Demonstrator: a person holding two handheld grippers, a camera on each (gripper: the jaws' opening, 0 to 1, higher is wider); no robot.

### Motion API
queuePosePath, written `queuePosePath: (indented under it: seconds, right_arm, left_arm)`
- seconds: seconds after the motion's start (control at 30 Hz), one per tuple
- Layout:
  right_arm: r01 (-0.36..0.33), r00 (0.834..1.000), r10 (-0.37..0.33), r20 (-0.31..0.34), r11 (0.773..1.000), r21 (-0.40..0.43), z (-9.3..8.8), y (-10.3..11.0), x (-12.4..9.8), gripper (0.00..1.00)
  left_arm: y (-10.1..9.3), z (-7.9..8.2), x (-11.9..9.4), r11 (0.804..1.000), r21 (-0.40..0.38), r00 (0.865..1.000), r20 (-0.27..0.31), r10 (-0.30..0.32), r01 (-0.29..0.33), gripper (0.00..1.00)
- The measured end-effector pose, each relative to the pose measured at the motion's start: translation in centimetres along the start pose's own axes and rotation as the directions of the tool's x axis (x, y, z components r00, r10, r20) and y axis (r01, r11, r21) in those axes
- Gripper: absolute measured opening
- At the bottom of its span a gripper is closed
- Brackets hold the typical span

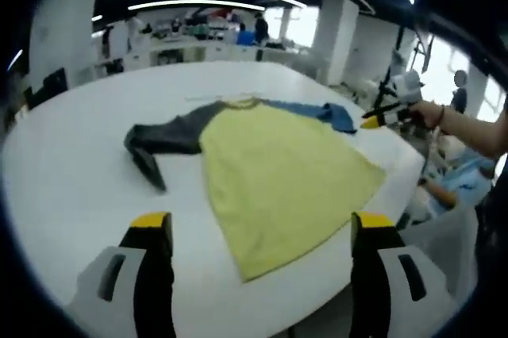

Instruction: Fold the garment on the visible template until the final outline fits inside the template.

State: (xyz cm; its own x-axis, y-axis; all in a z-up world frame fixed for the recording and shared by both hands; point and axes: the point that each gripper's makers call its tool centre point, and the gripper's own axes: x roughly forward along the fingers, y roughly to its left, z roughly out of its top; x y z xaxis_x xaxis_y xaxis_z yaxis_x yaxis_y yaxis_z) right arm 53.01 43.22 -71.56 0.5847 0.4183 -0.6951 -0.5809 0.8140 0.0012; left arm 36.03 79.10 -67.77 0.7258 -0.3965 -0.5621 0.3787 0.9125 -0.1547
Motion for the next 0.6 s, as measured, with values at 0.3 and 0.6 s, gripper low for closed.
queuePosePath:
  seconds: [0.3, 0.6]
  right_arm:
    - [0.0, 0.998, -0.002, -0.07, 1.0, -0.028, -0.8, -2.6, 2.9, 0.35]
    - [0.008, 0.992, -0.011, -0.128, 1.0, -0.023, -2.1, -3.8, 3.7, 0.3]
  left_arm:
    - [0.9, -0.1, 0.1, 1.0, -0.001, 1.0, -0.004, 0.028, -0.028, 0.91]
    - [1.0, 0.1, 0.2, 0.999, 0.021, 0.999, -0.006, 0.044, -0.044, 0.95]
